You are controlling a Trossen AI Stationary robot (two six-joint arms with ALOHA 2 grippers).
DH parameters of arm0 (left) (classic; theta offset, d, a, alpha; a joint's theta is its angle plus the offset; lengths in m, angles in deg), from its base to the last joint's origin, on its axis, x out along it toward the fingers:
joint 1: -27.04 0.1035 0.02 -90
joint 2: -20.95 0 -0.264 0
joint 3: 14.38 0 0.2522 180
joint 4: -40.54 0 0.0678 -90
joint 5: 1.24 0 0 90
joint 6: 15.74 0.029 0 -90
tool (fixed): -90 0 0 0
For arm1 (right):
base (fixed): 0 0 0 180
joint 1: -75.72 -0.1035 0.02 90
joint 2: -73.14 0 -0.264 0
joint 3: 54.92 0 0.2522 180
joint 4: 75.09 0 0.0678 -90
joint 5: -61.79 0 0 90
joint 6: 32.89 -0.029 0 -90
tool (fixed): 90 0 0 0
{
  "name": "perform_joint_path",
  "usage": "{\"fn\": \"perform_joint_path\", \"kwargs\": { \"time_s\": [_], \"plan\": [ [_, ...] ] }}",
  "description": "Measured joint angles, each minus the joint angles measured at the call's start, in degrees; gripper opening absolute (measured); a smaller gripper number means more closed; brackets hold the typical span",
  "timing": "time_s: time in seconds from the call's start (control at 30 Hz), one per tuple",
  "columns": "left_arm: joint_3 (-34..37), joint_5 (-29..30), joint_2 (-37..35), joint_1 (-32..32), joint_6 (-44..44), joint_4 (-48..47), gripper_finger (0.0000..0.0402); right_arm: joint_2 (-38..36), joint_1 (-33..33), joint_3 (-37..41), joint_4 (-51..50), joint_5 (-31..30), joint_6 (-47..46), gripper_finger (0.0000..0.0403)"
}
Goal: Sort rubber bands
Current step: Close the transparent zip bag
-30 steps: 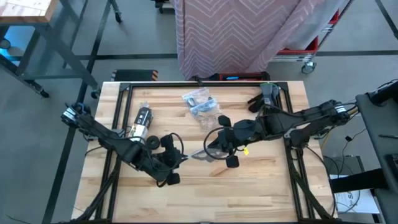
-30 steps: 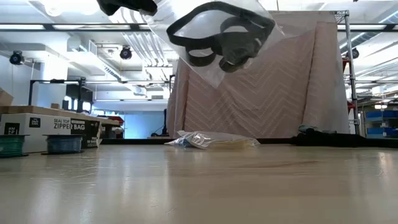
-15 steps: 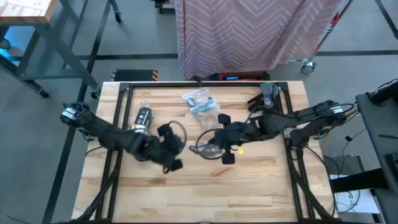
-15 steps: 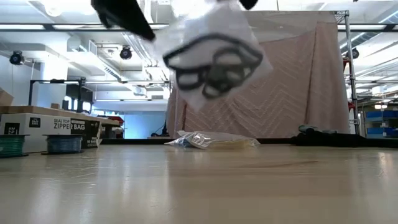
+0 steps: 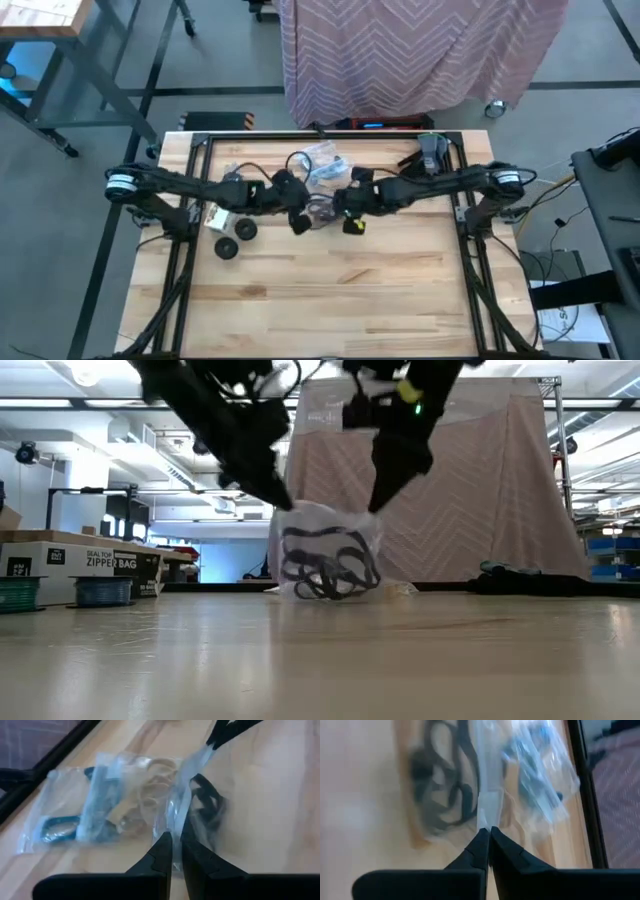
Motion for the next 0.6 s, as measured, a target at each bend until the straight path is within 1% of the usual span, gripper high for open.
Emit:
{"fn": "perform_joint_path", "kwargs": {
  "time_s": [0.03,0.13,0.23,0.33,0.43,0.6],
  "plan": [
    [0.77,-0.59,0.42,1.32,0.97,2.25,0.0016,0.44,0.83,0.01,-0.03,0.0,0.03,0.0],
    [1.25,-0.97,1.81,5.07,2.56,4.41,0.0016,1.0,3.04,-0.01,-1.23,-0.73,-1.06,0.0],
    [1.25,-1.12,2.78,7.99,4.43,6.12,0.0016,0.96,4.59,-0.1,-1.48,-3.9,-2.51,0.0],
    [1.14,-1.47,4.1,9.94,5.16,9.14,0.0016,0.3,5.59,-0.03,-2.13,-5.33,-2.0,0.0007],
    [1.16,-1.96,5.89,10.97,5.18,11.82,0.0016,-0.54,6.12,0.02,-3.99,-5.67,-2.54,0.0038],
    [1.21,-2.98,9.67,11.2,5.38,13.78,0.0016,-1.67,6.28,0.1,-8.73,-5.99,-5.16,0.0123]
  ]
}}
